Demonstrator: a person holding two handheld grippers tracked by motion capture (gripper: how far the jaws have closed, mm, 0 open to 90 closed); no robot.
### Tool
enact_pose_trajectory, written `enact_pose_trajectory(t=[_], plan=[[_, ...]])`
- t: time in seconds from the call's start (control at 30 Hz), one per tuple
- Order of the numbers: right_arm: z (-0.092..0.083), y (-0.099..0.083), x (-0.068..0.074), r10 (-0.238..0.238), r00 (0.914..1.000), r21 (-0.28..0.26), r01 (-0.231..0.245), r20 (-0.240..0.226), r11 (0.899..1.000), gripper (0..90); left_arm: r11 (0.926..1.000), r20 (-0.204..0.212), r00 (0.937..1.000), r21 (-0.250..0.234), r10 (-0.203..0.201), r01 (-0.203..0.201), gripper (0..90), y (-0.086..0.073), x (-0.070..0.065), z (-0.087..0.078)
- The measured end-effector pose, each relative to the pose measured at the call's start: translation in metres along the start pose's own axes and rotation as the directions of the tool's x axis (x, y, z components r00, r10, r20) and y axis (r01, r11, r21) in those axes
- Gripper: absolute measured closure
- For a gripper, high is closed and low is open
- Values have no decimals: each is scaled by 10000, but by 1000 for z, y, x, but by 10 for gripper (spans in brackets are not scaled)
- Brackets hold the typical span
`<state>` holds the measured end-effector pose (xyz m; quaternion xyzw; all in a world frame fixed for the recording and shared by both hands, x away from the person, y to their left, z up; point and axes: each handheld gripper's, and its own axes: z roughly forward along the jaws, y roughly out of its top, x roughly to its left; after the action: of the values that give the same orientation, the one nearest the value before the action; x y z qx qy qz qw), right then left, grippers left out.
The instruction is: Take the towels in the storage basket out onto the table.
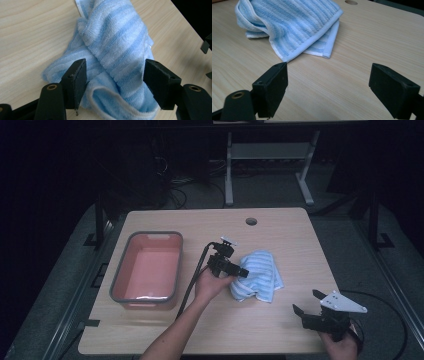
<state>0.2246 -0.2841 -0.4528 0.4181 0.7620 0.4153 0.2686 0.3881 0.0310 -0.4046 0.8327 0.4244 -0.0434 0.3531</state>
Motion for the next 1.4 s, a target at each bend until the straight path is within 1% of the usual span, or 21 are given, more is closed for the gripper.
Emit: enact_pose_trajectory(t=[0.13, 0.17, 0.23, 0.27, 0.37, 0.4, 0.5, 0.53, 0.6, 0.7, 0.77, 0.8, 0.87, 0.97, 1.03, 1.07, 1.1, 1.17, 1.27, 1.33, 1.4], plan=[[1, 0, -1, 27, 10000, 9, -27, 1, 10000, 151, 9998, 5, 9998, 19, 211, -211, 333, -2, 1, -7], [1, 0, -1, 30, 10000, 12, -30, -2, 10000, 151, 9998, -14, 9998, -87, 203, -203, 334, -3, 1, -8], [1, 0, -1, 38, 10000, 17, -38, -3, 10000, 151, 9997, -14, 9997, -50, 251, -251, 334, -4, 2, -9], [1, 0, -1, 46, 10000, 33, -46, -3, 10000, 151, 9997, 48, 9998, -166, 187, -186, 334, -5, 3, -11], [1, 0, -1, 33, 10000, 40, -33, 15, 10000, 151, 9994, 83, 9997, -271, 237, -234, 333, -7, 5, -17], [1, 0, -1, 42, 10000, 39, -42, 14, 10000, 151, 9991, 97, 9997, -381, 214, -210, 333, -8, 4, -20], [1, 0, -1, 55, 10000, 38, -55, 34, 10000, 151, 9983, 28, 9991, -400, 419, -418, 331, -10, 4, -26], [1, 0, -1, 69, 10000, 51, -69, 29, 10000, 151, 9980, 58, 9992, -500, 384, -380, 330, -11, 3, -28], [1, 0, -1, 36, 10000, 56, -36, 31, 10000, 151, 9977, 62, 9992, -543, 405, -401, 329, -13, 3, -32], [2, 0, 0, 23, 10000, 72, -24, 38, 10000, 151, 9971, 34, 9988, -579, 493, -490, 325, -17, 4, -36], [1, 0, 0, 12, 10000, 74, -12, 44, 10000, 151, 9972, -54, 9981, -426, 611, -613, 324, -20, 7, -38], [1, 0, 0, 9, 10000, 75, -10, 56, 10000, 151, 9976, -67, 9987, -466, 512, -515, 320, -22, 8, -38], [1, 0, -1, 12, 10000, 92, -13, 63, 10000, 151, 9975, -11, 9989, -524, 471, -470, 319, -25, 10, -40], [2, -1, -1, -11, 10000, 102, 10, 79, 9999, 151, 9972, -24, 9984, -490, 569, -569, 319, -29, 12, -43], [2, -1, 0, 23, 10000, 121, -24, 79, 9999, 151, 9971, 31, 9989, -600, 464, -461, 319, -31, 11, -44], [2, -1, 0, 10, 10000, 127, -11, 76, 9999, 151, 9968, 46, 9985, -587, 549, -545, 319, -31, 12, -45], [2, -1, 0, 13, 10000, 140, -14, 77, 9999, 151, 9966, 89, 9988, -675, 487, -480, 319, -32, 10, -45], [3, -1, 0, 19, 10000, 164, -21, 91, 9999, 151, 9961, 52, 9983, -674, 581, -577, 319, -33, 10, -46], [3, -1, 0, 35, 9999, 159, -36, 115, 9999, 151, 9954, 152, 9982, -778, 576, -563, 316, -35, 7, -48], [3, -1, 0, 36, 9999, 158, -38, 126, 9999, 151, 9947, 118, 9976, -779, 676, -665, 316, -37, 5, -49], [3, -1, -1, 9, 9999, 182, -11, 125, 9998, 151, 9945, 172, 9972, -761, 730, -715, 313, -39, 4, -50]])
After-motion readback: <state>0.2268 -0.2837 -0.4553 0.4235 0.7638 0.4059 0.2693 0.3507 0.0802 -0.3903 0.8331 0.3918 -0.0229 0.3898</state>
